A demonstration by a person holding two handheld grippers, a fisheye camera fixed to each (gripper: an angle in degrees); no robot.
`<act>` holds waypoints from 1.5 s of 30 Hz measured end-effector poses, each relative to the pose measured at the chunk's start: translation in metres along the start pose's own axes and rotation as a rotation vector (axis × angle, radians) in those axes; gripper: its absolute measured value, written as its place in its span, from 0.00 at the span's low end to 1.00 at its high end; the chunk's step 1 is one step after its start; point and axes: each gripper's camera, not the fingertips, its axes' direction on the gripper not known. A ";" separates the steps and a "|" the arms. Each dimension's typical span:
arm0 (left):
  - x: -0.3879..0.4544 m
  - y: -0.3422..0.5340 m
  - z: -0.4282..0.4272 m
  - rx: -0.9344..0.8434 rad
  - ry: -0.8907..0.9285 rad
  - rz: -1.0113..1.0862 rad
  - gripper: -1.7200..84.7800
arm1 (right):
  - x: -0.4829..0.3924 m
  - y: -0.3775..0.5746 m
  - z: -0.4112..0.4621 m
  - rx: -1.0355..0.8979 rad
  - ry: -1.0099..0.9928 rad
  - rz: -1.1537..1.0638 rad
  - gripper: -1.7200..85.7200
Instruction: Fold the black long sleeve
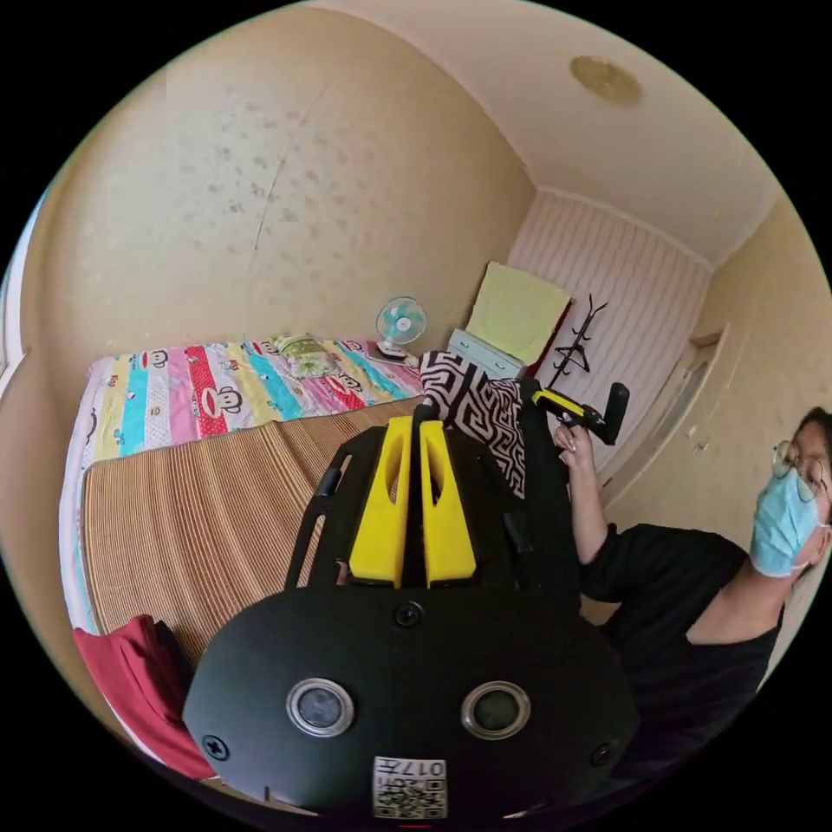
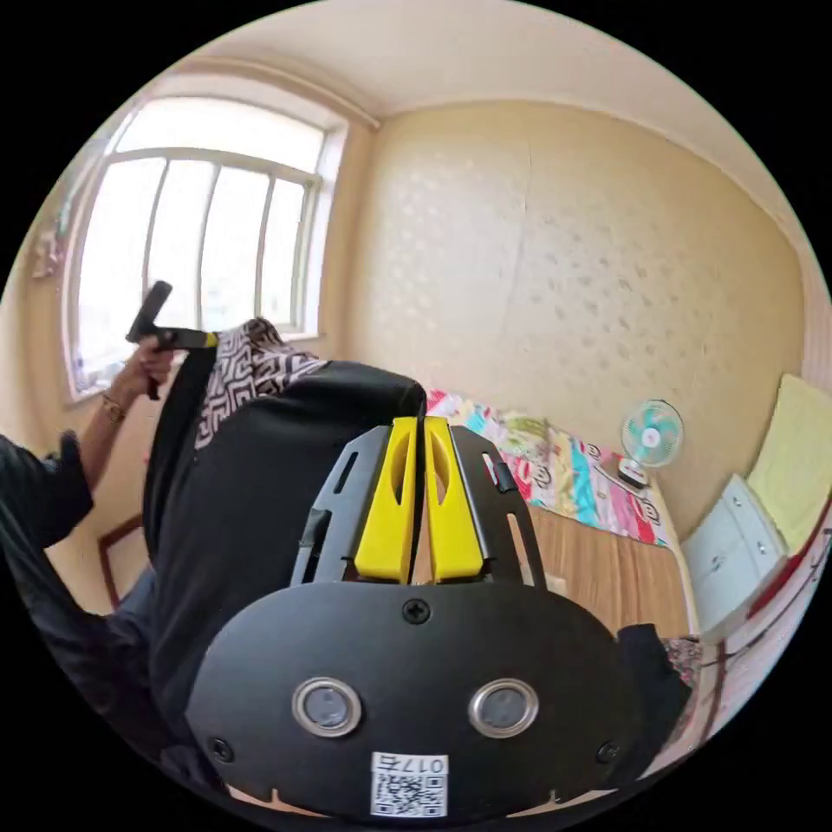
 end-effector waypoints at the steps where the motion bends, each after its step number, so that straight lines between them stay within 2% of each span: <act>1: -0.042 -0.015 0.044 -0.034 -0.042 -0.085 0.05 | -0.005 -0.022 0.063 -0.103 0.092 -0.011 0.04; 3: -0.100 -0.010 0.101 -0.119 -0.139 -0.246 0.09 | -0.014 -0.036 0.148 -0.246 0.202 -0.017 0.05; 5: -0.139 0.031 0.146 -0.201 -0.241 -0.334 0.11 | -0.031 -0.016 0.222 -0.446 0.209 -0.010 0.06; 8: -0.145 0.105 0.173 -0.229 -0.295 -0.277 0.11 | -0.074 0.045 0.250 -0.500 0.132 -0.110 0.07; 11: -0.154 0.198 0.177 -0.266 -0.364 -0.345 0.11 | -0.106 0.127 0.273 -0.632 0.029 -0.120 0.09; 14: -0.150 0.288 0.145 -0.231 -0.444 -0.484 0.13 | -0.119 0.196 0.273 -0.732 -0.108 0.032 0.10; 16: -0.132 0.335 0.119 -0.179 -0.461 -0.536 0.14 | -0.119 0.226 0.248 -0.682 -0.124 0.154 0.10; 18: -0.111 0.372 0.105 -0.175 -0.429 -0.558 0.14 | -0.120 0.243 0.219 -0.625 -0.131 0.209 0.09; 20: -0.089 0.399 0.112 -0.239 -0.368 -0.536 0.14 | -0.118 0.256 0.200 -0.667 -0.142 0.256 0.09; 23: -0.077 0.394 0.127 -0.359 -0.348 -0.406 0.10 | -0.114 0.260 0.194 -0.680 -0.229 0.197 0.07; 25: -0.091 0.383 0.120 -0.403 -0.311 -0.440 0.04 | -0.107 0.252 0.199 -0.734 -0.285 0.119 0.06; 27: -0.110 0.371 0.079 -0.309 -0.371 -0.512 0.02 | -0.088 0.238 0.201 -0.807 -0.307 0.074 0.05; 28: -0.121 0.363 0.037 -0.176 -0.414 -0.558 0.02 | -0.066 0.223 0.193 -0.796 -0.235 0.071 0.04; 30: -0.135 0.360 -0.027 0.007 -0.506 -0.665 0.02 | -0.019 0.199 0.169 -0.711 -0.067 0.171 0.04; 32: -0.143 0.373 -0.095 0.201 -0.671 -0.820 0.05 | 0.045 0.178 0.124 -0.585 0.124 0.411 0.04; 34: -0.140 0.385 -0.121 0.264 -0.742 -0.886 0.09 | 0.068 0.175 0.090 -0.491 0.221 0.542 0.05; 36: -0.136 0.397 -0.120 0.284 -0.696 -0.894 0.13 | 0.065 0.180 0.070 -0.406 0.181 0.585 0.06; 38: -0.132 0.399 -0.077 0.226 -0.489 -0.780 0.15 | 0.041 0.199 0.079 -0.399 -0.032 0.611 0.08; 39: -0.131 0.397 -0.061 0.190 -0.442 -0.750 0.15 | 0.031 0.205 0.086 -0.415 -0.092 0.610 0.08; 41: -0.126 0.380 0.014 -0.032 -0.307 -0.635 0.15 | -0.014 0.229 0.125 -0.506 -0.290 0.578 0.09; 45: -0.124 0.347 0.100 -0.261 -0.315 -0.517 0.15 | -0.077 0.253 0.174 -0.661 -0.376 0.518 0.11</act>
